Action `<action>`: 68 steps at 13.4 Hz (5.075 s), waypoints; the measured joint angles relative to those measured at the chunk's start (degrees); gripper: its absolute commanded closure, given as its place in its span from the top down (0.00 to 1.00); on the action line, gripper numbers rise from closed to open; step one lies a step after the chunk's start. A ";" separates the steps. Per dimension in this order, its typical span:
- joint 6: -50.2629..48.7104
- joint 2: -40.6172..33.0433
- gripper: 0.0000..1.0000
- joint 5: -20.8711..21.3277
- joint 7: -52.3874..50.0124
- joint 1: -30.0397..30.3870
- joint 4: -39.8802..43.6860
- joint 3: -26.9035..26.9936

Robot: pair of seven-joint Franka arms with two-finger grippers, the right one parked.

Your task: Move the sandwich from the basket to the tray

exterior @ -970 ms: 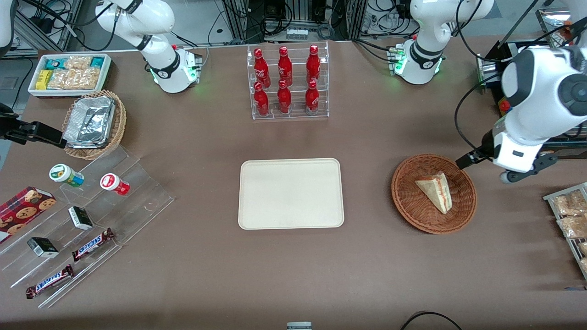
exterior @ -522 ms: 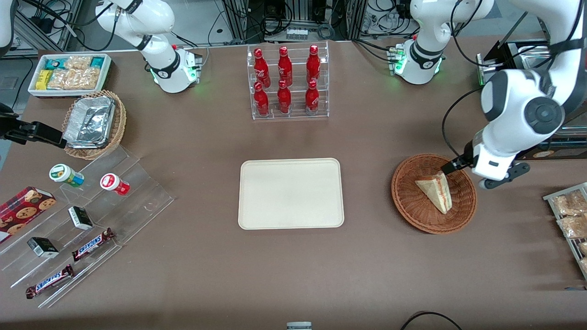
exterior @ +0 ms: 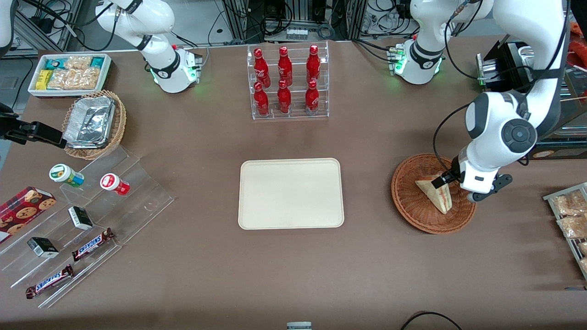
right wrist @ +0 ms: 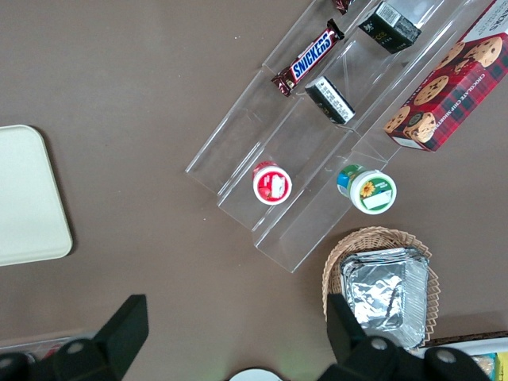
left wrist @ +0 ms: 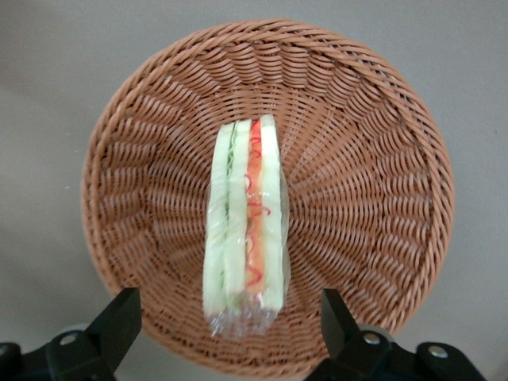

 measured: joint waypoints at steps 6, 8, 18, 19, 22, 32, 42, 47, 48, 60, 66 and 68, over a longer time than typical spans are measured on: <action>8.18 3.99 0.30 0.00 -1.72 0.00 -3.32 0.00; 8.16 4.27 0.00 0.00 -2.33 0.01 -3.60 0.01; -9.03 2.17 0.00 0.91 -1.34 -0.86 5.59 -0.36; -12.48 1.88 0.00 0.92 -0.66 -1.99 8.32 -0.58; -16.54 1.57 0.00 0.93 0.36 -8.33 13.07 -1.20; -16.43 14.37 0.00 -0.34 -5.12 -32.34 30.35 -1.77; -16.31 36.29 0.00 2.44 -11.84 -38.62 52.31 -1.58; -14.28 39.97 0.00 4.50 -11.84 -39.46 53.40 -1.58; -14.26 40.09 0.00 4.85 -11.84 -39.61 53.62 -1.58; -14.95 39.76 1.00 5.08 -11.20 -39.76 55.13 -1.22; -22.48 33.08 1.00 5.02 -11.21 -37.71 56.60 -0.23; -23.89 30.89 1.00 3.93 -10.49 -35.03 56.60 -0.19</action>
